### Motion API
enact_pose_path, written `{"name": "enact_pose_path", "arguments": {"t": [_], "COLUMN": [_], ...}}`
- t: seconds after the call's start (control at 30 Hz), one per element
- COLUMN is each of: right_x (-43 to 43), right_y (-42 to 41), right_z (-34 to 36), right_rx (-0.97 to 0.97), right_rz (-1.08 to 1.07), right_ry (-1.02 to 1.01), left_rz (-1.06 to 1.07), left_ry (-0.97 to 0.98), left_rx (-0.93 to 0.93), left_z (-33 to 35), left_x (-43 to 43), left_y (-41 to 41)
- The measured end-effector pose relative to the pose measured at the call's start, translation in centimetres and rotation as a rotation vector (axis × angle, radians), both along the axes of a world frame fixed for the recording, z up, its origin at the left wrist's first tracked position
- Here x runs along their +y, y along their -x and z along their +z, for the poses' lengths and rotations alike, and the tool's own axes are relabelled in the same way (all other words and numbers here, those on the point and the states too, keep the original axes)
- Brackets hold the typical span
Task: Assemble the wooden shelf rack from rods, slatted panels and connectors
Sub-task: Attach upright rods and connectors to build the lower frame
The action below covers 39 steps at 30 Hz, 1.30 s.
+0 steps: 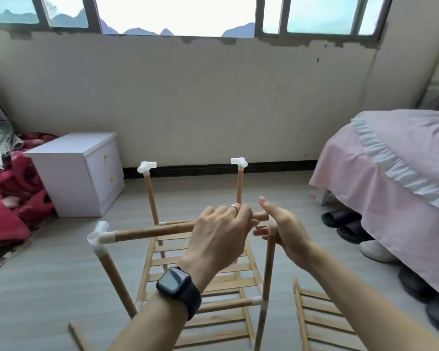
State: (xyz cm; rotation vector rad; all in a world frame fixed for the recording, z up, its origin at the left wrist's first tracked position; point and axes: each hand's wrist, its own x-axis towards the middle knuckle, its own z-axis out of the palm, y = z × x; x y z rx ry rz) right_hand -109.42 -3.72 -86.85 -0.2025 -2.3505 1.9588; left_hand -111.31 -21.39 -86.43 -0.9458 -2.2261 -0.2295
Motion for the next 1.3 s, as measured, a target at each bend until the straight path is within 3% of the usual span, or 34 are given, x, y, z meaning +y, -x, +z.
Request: {"name": "enact_pose_path", "arguments": {"t": [0.13, 0.27, 0.67, 1.3], "right_x": [-0.7, -1.2, 0.2, -0.7], "right_y": [0.6, 0.9, -0.1, -0.1], "right_z": [-1.8, -2.7, -2.6, -2.3], "right_rx": [0.053, 0.135, 0.077, 0.101], "right_rz": [-0.039, -0.133, 0.086, -0.098], "right_ry": [0.115, 0.094, 0.263, 0.247], "left_rz": [0.016, 0.017, 0.009, 0.110], "left_ry": [0.026, 0.037, 0.039, 0.107], "left_rx": [-0.004, 0.000, 0.063, 0.087], "left_z": [-0.1, -0.1, -0.5, -1.6], "left_x": [-1.2, -1.2, -1.3, 0.4], "left_y": [0.5, 0.6, 0.7, 0.4]}}
